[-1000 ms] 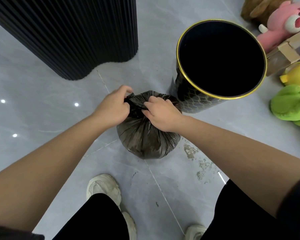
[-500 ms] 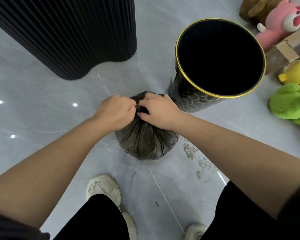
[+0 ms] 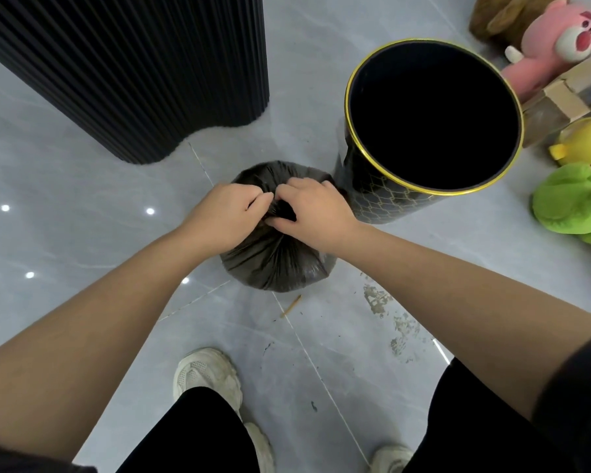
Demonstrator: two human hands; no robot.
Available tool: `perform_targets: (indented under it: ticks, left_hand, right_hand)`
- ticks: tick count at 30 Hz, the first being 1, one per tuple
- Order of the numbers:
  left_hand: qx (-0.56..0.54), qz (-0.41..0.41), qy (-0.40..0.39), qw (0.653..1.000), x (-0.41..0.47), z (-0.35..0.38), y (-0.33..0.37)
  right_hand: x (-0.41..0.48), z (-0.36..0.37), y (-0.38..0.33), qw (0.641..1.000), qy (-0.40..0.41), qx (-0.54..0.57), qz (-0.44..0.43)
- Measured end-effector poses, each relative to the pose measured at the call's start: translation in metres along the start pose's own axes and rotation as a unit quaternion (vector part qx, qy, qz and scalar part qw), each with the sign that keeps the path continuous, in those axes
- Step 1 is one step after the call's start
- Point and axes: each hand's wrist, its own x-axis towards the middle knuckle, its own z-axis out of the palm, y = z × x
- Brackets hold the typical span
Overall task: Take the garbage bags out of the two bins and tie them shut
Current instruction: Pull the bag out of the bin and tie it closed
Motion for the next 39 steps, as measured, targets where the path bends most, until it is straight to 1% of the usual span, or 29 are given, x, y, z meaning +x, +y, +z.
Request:
perform_targets:
  ticks: [4, 7, 10, 13, 18, 20, 23, 25, 27, 28, 30, 32, 35, 39]
  left_hand:
    - [-0.001, -0.037, -0.024, 0.999, 0.006, 0.019, -0.018]
    - [0.007, -0.054, -0.039, 0.998, 0.008, 0.035, -0.028]
    - [0.035, -0.044, -0.034, 0.998, 0.01, 0.046, -0.032]
    - [0.043, -0.029, -0.032, 0.998, 0.012, 0.052, -0.033]
    - [0.038, -0.025, -0.036, 0.998, 0.01, 0.05, -0.031]
    - [0.03, -0.028, -0.042, 0.998, 0.008, 0.041, -0.025]
    - [0.025, -0.031, -0.05, 0.998, 0.006, 0.02, -0.014]
    - [0.012, -0.022, -0.058, 0.998, 0.005, 0.001, -0.006]
    - [0.001, -0.013, -0.086, 0.996, 0.004, -0.018, 0.001]
    - [0.015, -0.01, -0.108, 0.994, 0.003, -0.026, 0.004]
    - [0.063, -0.003, -0.146, 0.987, -0.002, -0.039, 0.006]
    - [0.074, 0.012, -0.174, 0.982, -0.006, -0.048, 0.008]
    - [0.048, 0.014, -0.198, 0.979, -0.011, -0.057, 0.015]
    - [-0.065, -0.045, -0.183, 0.98, -0.014, -0.06, 0.019]
  right_hand:
    - [-0.001, 0.028, 0.006, 0.996, -0.031, 0.049, 0.062]
    - [-0.008, 0.052, 0.008, 0.992, -0.043, 0.058, 0.104]
    - [-0.015, 0.07, 0.007, 0.988, -0.021, 0.059, 0.141]
    - [-0.019, 0.077, 0.007, 0.986, -0.004, 0.053, 0.16]
    - [-0.015, 0.072, 0.004, 0.988, -0.011, 0.034, 0.152]
    - [-0.015, 0.064, 0.002, 0.992, 0.017, 0.02, 0.126]
    - [-0.013, 0.045, 0.0, 0.993, 0.093, -0.014, 0.067]
    - [-0.01, 0.028, -0.007, 0.994, 0.106, -0.019, 0.033]
    - [-0.01, 0.011, -0.016, 0.996, 0.077, 0.03, 0.028]
    - [-0.011, 0.005, -0.02, 0.996, 0.052, 0.059, 0.035]
    - [-0.013, -0.007, -0.023, 0.997, 0.023, 0.06, 0.035]
    - [-0.016, -0.019, -0.024, 0.998, 0.007, 0.063, 0.028]
    - [-0.02, -0.031, -0.026, 0.997, -0.012, 0.081, 0.015]
    - [-0.024, -0.04, -0.025, 0.987, -0.014, 0.153, 0.047]
